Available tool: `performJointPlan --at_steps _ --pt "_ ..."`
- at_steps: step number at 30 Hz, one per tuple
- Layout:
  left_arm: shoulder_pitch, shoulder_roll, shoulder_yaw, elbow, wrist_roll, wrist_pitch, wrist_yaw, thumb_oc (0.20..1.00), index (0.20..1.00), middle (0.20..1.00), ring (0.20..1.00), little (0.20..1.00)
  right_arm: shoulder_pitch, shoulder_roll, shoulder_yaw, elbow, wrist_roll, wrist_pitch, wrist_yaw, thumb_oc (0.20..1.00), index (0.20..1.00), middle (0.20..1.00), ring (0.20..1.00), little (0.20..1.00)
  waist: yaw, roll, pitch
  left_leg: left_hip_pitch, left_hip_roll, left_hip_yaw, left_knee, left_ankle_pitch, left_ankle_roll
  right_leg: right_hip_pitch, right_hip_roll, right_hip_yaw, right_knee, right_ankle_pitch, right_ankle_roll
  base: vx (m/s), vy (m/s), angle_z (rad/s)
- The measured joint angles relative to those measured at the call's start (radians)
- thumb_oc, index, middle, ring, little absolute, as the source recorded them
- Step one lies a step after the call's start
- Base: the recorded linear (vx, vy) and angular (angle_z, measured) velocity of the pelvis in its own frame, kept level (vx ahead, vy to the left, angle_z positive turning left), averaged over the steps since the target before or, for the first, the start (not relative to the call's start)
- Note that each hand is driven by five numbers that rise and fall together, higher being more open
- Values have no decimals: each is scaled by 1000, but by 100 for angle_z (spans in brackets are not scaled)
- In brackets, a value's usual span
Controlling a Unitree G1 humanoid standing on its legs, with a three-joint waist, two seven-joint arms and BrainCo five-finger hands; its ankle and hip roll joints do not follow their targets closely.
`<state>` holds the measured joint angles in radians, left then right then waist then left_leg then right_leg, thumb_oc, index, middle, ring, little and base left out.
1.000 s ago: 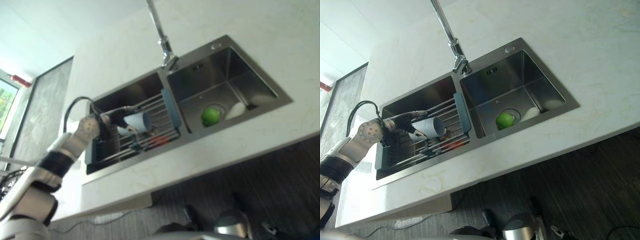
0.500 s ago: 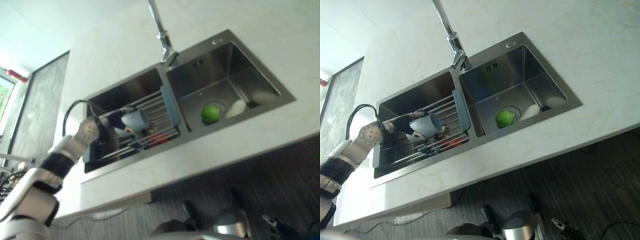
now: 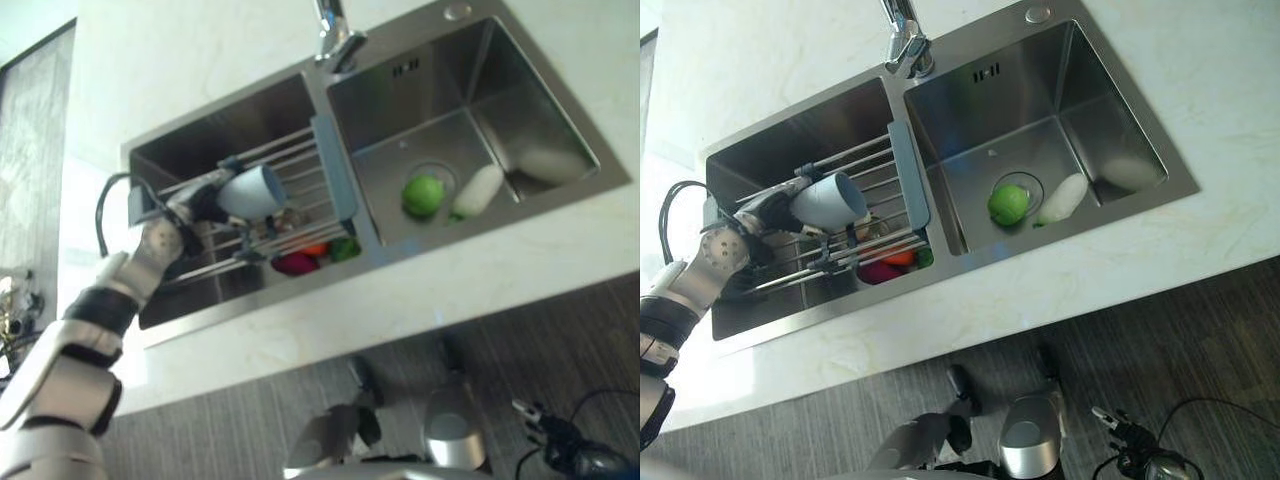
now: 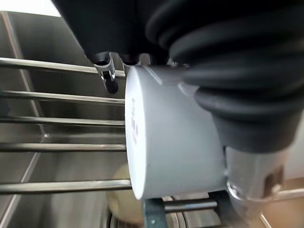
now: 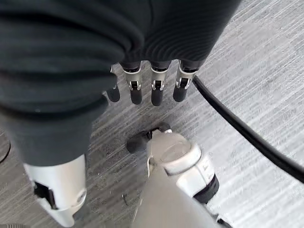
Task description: Place the dishes in the dishwasher.
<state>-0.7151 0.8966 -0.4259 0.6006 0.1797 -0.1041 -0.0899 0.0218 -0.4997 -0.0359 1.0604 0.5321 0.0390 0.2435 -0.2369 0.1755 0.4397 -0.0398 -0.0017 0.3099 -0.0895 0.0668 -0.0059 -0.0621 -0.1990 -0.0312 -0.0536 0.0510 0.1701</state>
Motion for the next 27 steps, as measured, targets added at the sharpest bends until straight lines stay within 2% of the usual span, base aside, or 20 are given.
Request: performJointPlan --at_steps 7,13,14,15,20,27 --pt "-72 3 -5 4 -1 34 23 1000 1000 1000 1000 1000 -28 24 30 -44 40 12 -14 1000 1000 1000 1000 1000 4 -40 27 -11 1 -2 0 11 1 -19 0 -1 21 1 0 -43 -39 3" --pt "-74 6 -8 0 0 38 28 1000 1000 1000 1000 1000 -29 25 37 -44 40 18 -22 1000 1000 1000 1000 1000 4 -40 26 -11 1 -3 0 12 3 -14 0 -2 21 3 -1 -24 -12 0" --pt "-74 6 -8 -2 1 41 26 445 445 445 445 445 -29 25 37 -44 40 18 -22 1000 1000 1000 1000 1000 4 -40 26 -11 1 -3 0 13 4 -13 0 -2 21 3 -2 0 0 0" --pt "-74 8 -8 -6 1 39 18 200 200 200 200 200 -29 25 37 -43 40 18 -22 1000 1000 1000 1000 1000 4 -39 26 -10 1 -3 0 14 5 -12 0 -3 21 4 -1 0 0 0" --pt "-115 12 -30 -16 1 44 -80 200 200 200 200 200 -31 25 37 -44 40 19 -22 1000 1000 1000 1000 1000 0 -37 24 -10 1 -3 0 18 6 -14 0 -3 20 8 -2 -21 -1 0" --pt "-145 15 -52 -13 40 37 -110 200 200 200 200 200 -35 24 37 -30 41 17 -21 1000 1000 1000 1000 1000 -3 -30 20 -9 2 -2 0 22 7 -8 0 -3 17 13 -5 -31 -6 0"
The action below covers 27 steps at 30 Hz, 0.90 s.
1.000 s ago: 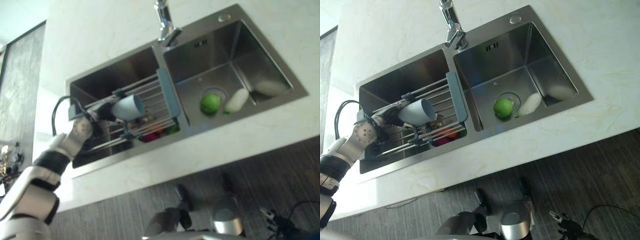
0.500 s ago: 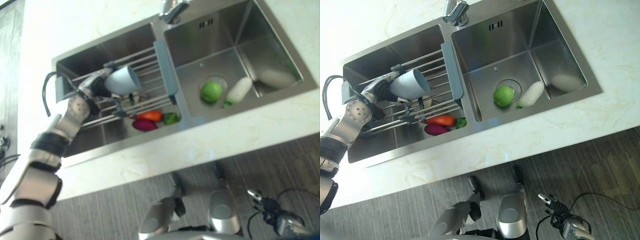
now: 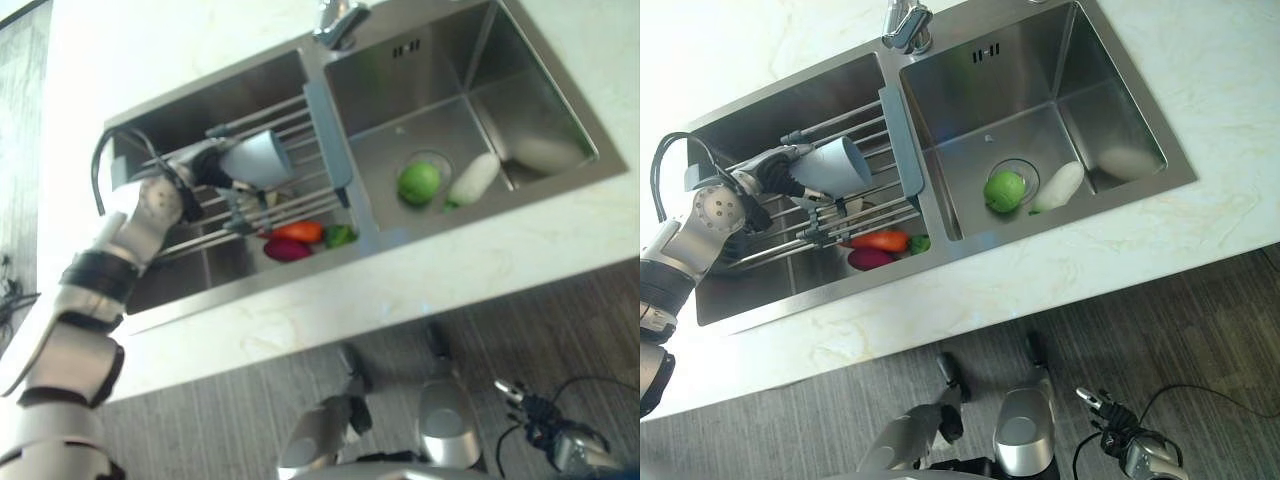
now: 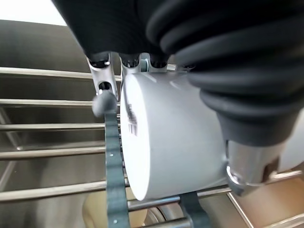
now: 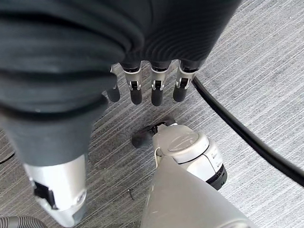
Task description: Place the dishes in the dishwasher.
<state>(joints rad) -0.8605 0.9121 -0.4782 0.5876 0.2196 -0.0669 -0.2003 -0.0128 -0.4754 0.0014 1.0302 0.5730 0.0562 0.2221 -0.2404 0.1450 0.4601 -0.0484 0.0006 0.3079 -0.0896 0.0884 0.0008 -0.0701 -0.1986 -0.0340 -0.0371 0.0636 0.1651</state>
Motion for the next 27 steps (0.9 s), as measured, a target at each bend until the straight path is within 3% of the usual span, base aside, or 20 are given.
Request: performJointPlan --at_steps 8,17,19,21,24,27 --pt "47 23 -40 -54 40 -18 34 200 200 200 200 200 -2 4 -11 26 -1 -2 3 1000 1000 1000 1000 1000 1 4 -20 35 2 -5 0 0 0 64 3 -12 -49 22 -3 -9 -12 2" --pt "177 50 -18 -184 87 -51 296 200 200 200 200 200 45 65 -17 121 -16 -28 -1 1000 1000 1000 1000 1000 48 -21 -200 69 14 -50 -7 -8 -14 124 13 -65 -50 6 -15 27 -40 14" --pt "232 72 38 -280 89 -48 338 200 200 200 200 200 62 76 -26 148 -40 -27 -2 1000 1000 1000 1000 1000 56 -23 -228 94 15 -57 -7 -11 -17 153 14 -75 -50 0 -15 89 -81 13" --pt "317 88 129 -367 89 -53 395 200 200 200 200 200 104 84 -53 159 -65 -24 -6 1000 1000 1000 1000 1000 72 -17 -297 105 16 -72 -7 -18 -20 173 17 -89 -50 -12 -16 61 -101 16" --pt "414 102 228 -418 88 -48 438 200 200 200 200 200 123 83 -56 160 -92 -23 -10 1000 1000 1000 1000 1000 95 -15 -332 122 20 -82 -7 -22 -25 195 20 -98 -50 -20 -20 20 -144 7" --pt "565 107 351 -482 85 -50 456 200 200 200 200 200 132 95 -59 174 -115 -24 -10 1000 1000 1000 1000 1000 124 -33 -359 132 33 -95 -7 -21 -29 206 35 -109 -56 -27 -27 0 -184 10"
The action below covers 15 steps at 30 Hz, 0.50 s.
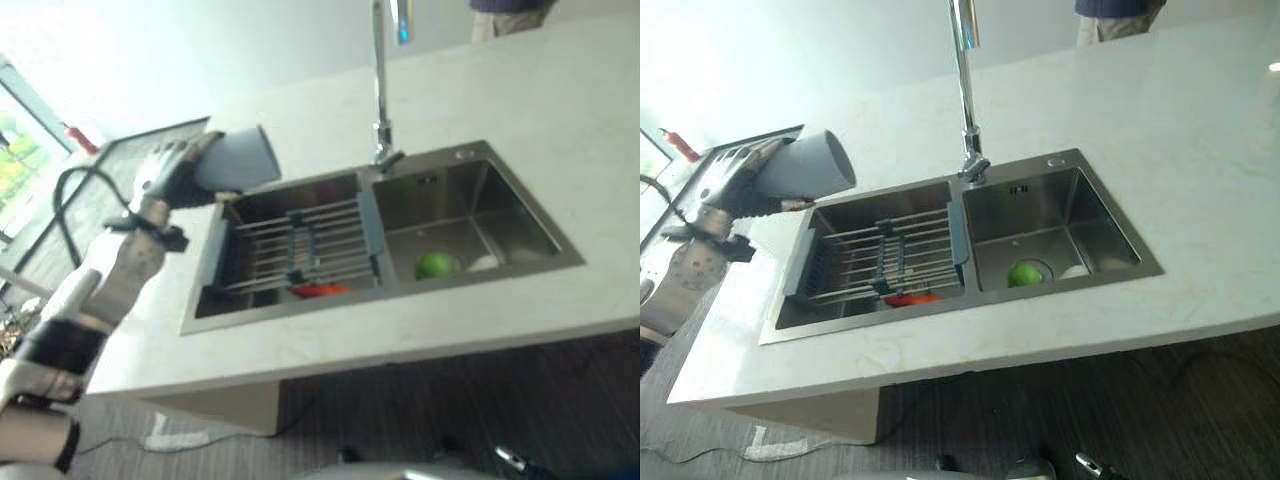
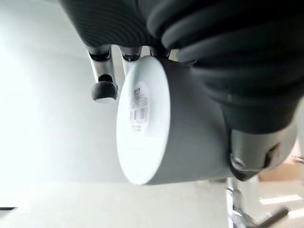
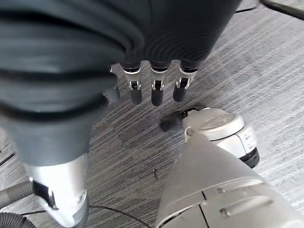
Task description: Place the dishes in the dishwasher.
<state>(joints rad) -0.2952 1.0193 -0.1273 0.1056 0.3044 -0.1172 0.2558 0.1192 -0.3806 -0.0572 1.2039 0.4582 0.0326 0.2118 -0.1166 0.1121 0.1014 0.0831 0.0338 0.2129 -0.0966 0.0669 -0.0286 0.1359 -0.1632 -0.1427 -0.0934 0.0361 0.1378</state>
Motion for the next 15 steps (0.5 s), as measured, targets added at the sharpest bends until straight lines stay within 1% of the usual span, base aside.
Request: performJointPlan --at_steps 1,2,3,4,5,6,7,8,9,10,11,12,13,14,15 --pt "56 0 47 -25 0 -3 5 200 200 200 200 200 6 7 -2 9 -8 0 0 1000 1000 1000 1000 1000 7 -12 -8 1 6 -10 0 1 -4 3 7 -9 0 -7 -6 -14 -202 18" --pt "96 -1 77 -35 0 -3 23 200 200 200 200 200 21 15 0 14 -28 0 1 1000 1000 1000 1000 1000 31 -24 -17 3 16 -16 0 1 -8 7 17 -13 1 -12 -10 -20 -223 20" --pt "169 -6 129 -56 0 5 47 200 200 200 200 200 30 24 1 26 -55 1 3 1000 1000 1000 1000 1000 49 -37 -27 3 25 -28 0 1 -12 13 29 -20 1 -19 -15 -25 -311 25" --pt "197 -7 137 -65 0 9 60 200 200 200 200 200 37 29 3 28 -73 1 4 1000 1000 1000 1000 1000 60 -44 -34 1 31 -41 0 4 -17 19 36 -33 2 -23 -22 -26 -287 27" --pt "240 -25 157 -75 1 9 74 200 200 200 200 200 42 30 18 36 -107 3 11 1000 1000 1000 1000 1000 87 -47 -46 -9 38 -53 6 8 -28 22 45 -39 9 -27 -28 -33 -281 31" --pt "294 -72 204 -99 1 9 95 200 200 200 200 200 52 31 47 44 -146 3 21 1000 1000 1000 1000 1000 92 -49 -55 -15 43 -66 6 12 -34 18 52 -45 4 -29 -33 -102 -208 32" --pt "319 -92 219 -103 1 9 103 200 200 200 200 200 48 40 51 55 -170 4 33 1000 1000 1000 1000 1000 100 -51 -53 -15 48 -80 7 23 -34 23 60 -62 1 -30 -43 -120 -194 41" --pt "330 -97 216 -101 1 12 107 200 200 200 200 200 45 43 82 53 -199 8 42 1000 1000 1000 1000 1000 117 -43 -51 -29 49 -100 9 36 -38 33 75 -81 9 -30 -48 -170 -157 46" --pt "333 -108 217 -105 1 10 114 200 200 200 200 200 44 42 111 53 -215 15 47 1000 1000 1000 1000 1000 130 -42 -50 -39 53 -119 9 43 -48 32 82 -95 13 -36 -51 -135 -86 84" --pt "337 -121 216 -108 1 4 134 200 200 200 200 200 38 41 133 76 -239 25 55 1000 1000 1000 1000 1000 139 -39 -48 -70 66 -156 8 61 -59 26 91 -140 7 -44 -61 -208 -98 89" --pt "337 -116 217 -109 1 4 137 200 200 200 200 200 29 30 138 83 -248 26 57 1000 1000 1000 1000 1000 159 -28 -41 -88 82 -174 2 68 -68 11 104 -157 15 -41 -78 -268 -99 83" --pt "339 -115 230 -109 1 2 143 200 200 200 200 200 20 14 155 83 -253 25 60 1000 1000 1000 1000 1000 190 -10 -33 -114 95 -177 2 66 -79 -1 125 -171 23 -36 -90 -323 -96 55" --pt "340 -117 248 -108 1 -14 153 200 200 200 200 200 7 2 175 74 -253 30 62 1000 1000 1000 1000 1000 202 13 -21 -131 113 -180 1 63 -71 -8 146 -203 45 -44 -102 -309 -65 67" --pt "337 -118 258 -109 0 -31 160 200 200 200 200 200 -1 -1 174 68 -251 39 60 1000 1000 1000 1000 1000 195 21 -14 -151 125 -171 1 52 -61 -22 148 -227 66 -57 -117 -214 -33 121" --pt "316 -115 270 -112 0 -63 161 200 200 200 200 200 -18 3 173 66 -252 51 58 1000 1000 1000 1000 1000 187 -16 1 -168 121 -101 11 -20 -54 -46 105 -300 85 -67 -133 -235 -37 128"
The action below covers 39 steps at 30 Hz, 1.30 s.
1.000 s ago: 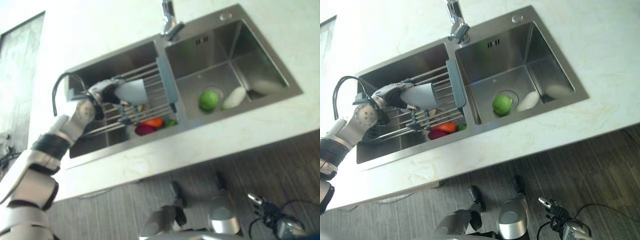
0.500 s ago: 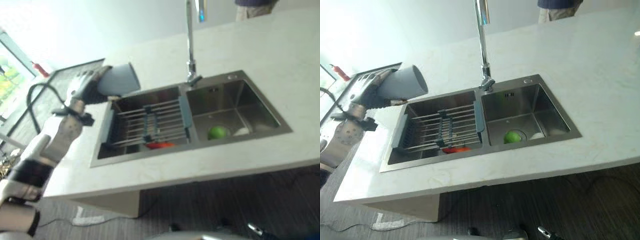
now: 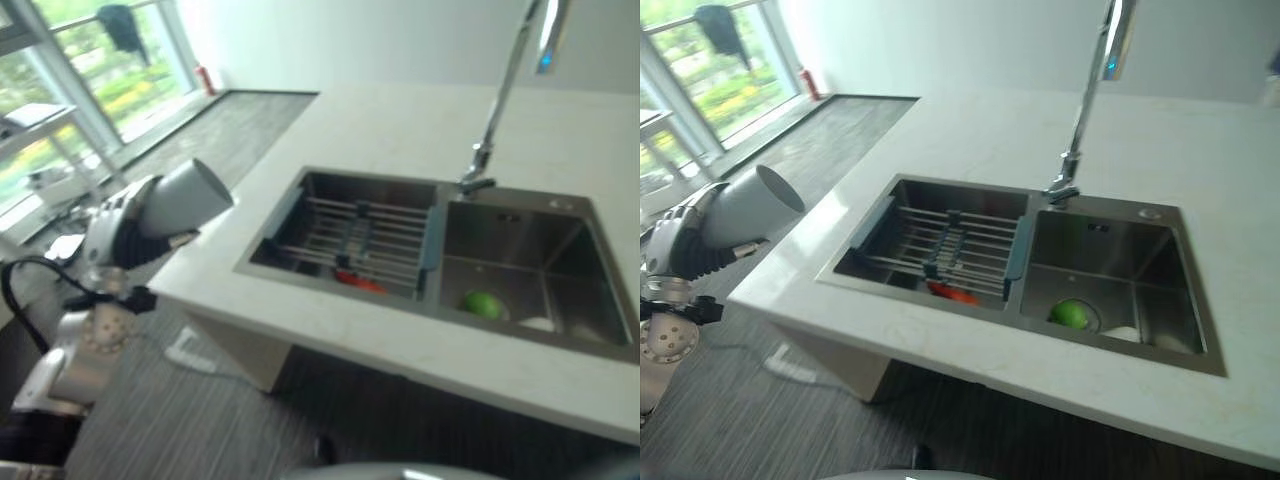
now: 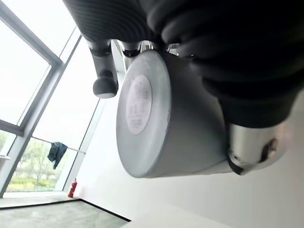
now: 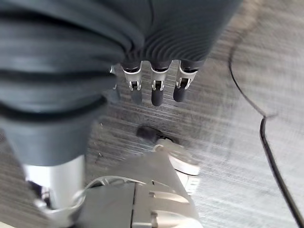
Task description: Place the dishes in the dishwasher.
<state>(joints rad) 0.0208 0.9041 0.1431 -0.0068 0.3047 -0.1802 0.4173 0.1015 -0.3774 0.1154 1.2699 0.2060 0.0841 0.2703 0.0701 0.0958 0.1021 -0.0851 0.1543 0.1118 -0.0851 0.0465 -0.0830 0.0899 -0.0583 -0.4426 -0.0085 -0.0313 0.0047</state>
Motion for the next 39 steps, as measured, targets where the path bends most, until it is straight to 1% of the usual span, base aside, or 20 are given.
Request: performJointPlan --at_steps 2,3,6,8,9,10,11,12,13,15,17,19,20,23,24,27,28,30,33,39 --pt "-27 14 14 -6 1 -29 -1 200 200 200 200 200 -56 4 4 14 -10 20 -1 1000 1000 1000 1000 1000 14 -52 43 -22 -52 130 147 -10 3 -14 -88 -49 9 -1 -20 -230 -22 110" --pt "-47 10 11 -5 1 -35 -6 200 200 200 200 200 -62 1 7 20 -10 22 -2 1000 1000 1000 1000 1000 6 -70 59 -21 -64 162 239 -24 14 -5 -116 -80 8 12 -6 -142 38 116" --pt "-150 12 5 -32 -1 -71 -15 200 200 200 200 200 -77 -2 26 18 -10 16 -13 1000 1000 1000 1000 1000 -19 -29 58 50 -70 251 438 -107 38 29 -150 -203 5 6 4 -188 135 120" --pt "-209 23 4 -23 -10 -92 -27 200 200 200 200 200 -74 -33 14 14 -10 11 -27 1000 1000 1000 1000 1000 -29 25 58 87 -63 299 391 -102 76 15 -161 -237 77 -22 26 -267 291 141" --pt "-281 37 -28 -3 -18 -99 -36 200 200 200 200 200 -68 -27 -9 -1 -9 7 -41 1000 1000 1000 1000 1000 -68 30 64 78 -100 303 316 -68 88 -5 -142 -169 147 -103 47 -244 366 238" --pt "-330 58 -42 -1 -20 -105 -42 200 200 200 200 200 -77 -10 -16 6 -19 13 -47 1000 1000 1000 1000 1000 -99 11 59 94 -154 282 168 10 -29 -30 -124 -101 98 -102 20 -253 424 272" --pt "-353 70 -46 -8 -32 -108 -46 200 200 200 200 200 -92 -5 -16 7 -36 14 -58 1000 1000 1000 1000 1000 -94 -1 74 100 -181 295 74 46 -64 -49 -141 -94 75 -60 1 -241 404 186" --pt "-350 78 -49 -9 -51 -108 -55 200 200 200 200 200 -111 -13 -18 2 -52 12 -75 1000 1000 1000 1000 1000 -57 2 92 129 -142 381 86 2 18 -61 -146 -98 87 -30 20 -236 358 96" --pt "-340 82 -60 2 -52 -109 -64 200 200 200 200 200 -113 -32 -17 -7 -70 5 -82 1000 1000 1000 1000 1000 -37 12 92 175 -114 398 66 -3 32 -61 -148 -109 99 -29 21 -244 332 45" --pt "-313 78 -62 18 -52 -117 -78 200 200 200 200 200 -137 -72 -16 -49 -90 -17 -95 1000 1000 1000 1000 1000 -38 39 104 242 -102 351 35 39 32 -67 -178 -123 164 -37 29 -218 277 68" --pt "-302 73 -65 14 -50 -124 -105 200 200 200 200 200 -182 -47 -6 -61 -89 -29 -103 1000 1000 1000 1000 1000 -33 11 124 236 -140 323 60 37 35 -71 -247 -151 226 -35 32 -207 248 74" --pt "-299 73 -63 6 -50 -127 -117 200 200 200 200 200 -200 0 -6 -60 -61 -28 -104 1000 1000 1000 1000 1000 -18 -8 124 222 -159 303 66 3 72 -63 -282 -199 253 -28 50 -214 244 92" --pt "-291 72 -65 -20 -48 -129 -148 200 200 200 200 200 -227 25 -18 -41 1 -5 -110 1000 1000 1000 1000 1000 7 -22 126 204 -188 278 71 -25 107 -70 -333 -234 313 -21 70 -227 227 122" --pt "-295 64 -67 -65 -46 -164 -181 200 200 200 200 200 -221 30 -89 -31 36 13 -113 1000 1000 1000 1000 1000 22 -26 126 189 -206 208 91 -79 147 -91 -393 -214 448 -43 102 -123 10 112" --pt "-302 54 -70 -72 -39 -180 -189 200 200 200 200 200 -220 34 -94 -30 52 18 -112 1000 1000 1000 1000 1000 26 -31 128 185 -210 167 86 -94 159 -119 -368 -150 468 -88 132 -121 -129 124" --pt "-406 -1 -211 -66 -5 -243 -223 200 200 200 200 200 -113 52 -137 -1 134 7 -102 1000 1000 1000 1000 1000 -42 -21 129 165 -200 -73 85 -65 149 -147 -69 292 452 -202 92 -58 -140 211" --pt "-439 1 -256 -69 2 -260 -232 200 200 200 200 200 -71 55 -133 17 150 10 -94 1000 1000 1000 1000 1000 -50 -40 127 157 -211 -105 73 -56 140 -146 -30 342 411 -197 87 -40 -166 250" --pt "-455 -4 -308 -134 32 -233 -248 200 200 200 200 200 10 55 -124 21 148 10 -75 1000 1000 1000 1000 1000 -60 -75 101 148 -213 -19 67 -39 137 -126 -67 281 275 -112 51 -16 -132 158" --pt "-456 10 -306 -228 60 -198 -287 200 200 200 200 200 -42 51 -114 15 125 11 -46 1000 1000 1000 1000 1000 -52 -61 80 127 -142 84 39 -18 103 -82 -46 177 124 -42 43 -18 -134 12" --pt "-446 54 -295 -226 61 -99 -346 200 200 200 200 200 -57 23 -45 -3 93 42 -14 1000 1000 1000 1000 1000 -58 -37 37 160 -114 54 7 9 63 47 17 128 -79 51 19 1 -149 8"
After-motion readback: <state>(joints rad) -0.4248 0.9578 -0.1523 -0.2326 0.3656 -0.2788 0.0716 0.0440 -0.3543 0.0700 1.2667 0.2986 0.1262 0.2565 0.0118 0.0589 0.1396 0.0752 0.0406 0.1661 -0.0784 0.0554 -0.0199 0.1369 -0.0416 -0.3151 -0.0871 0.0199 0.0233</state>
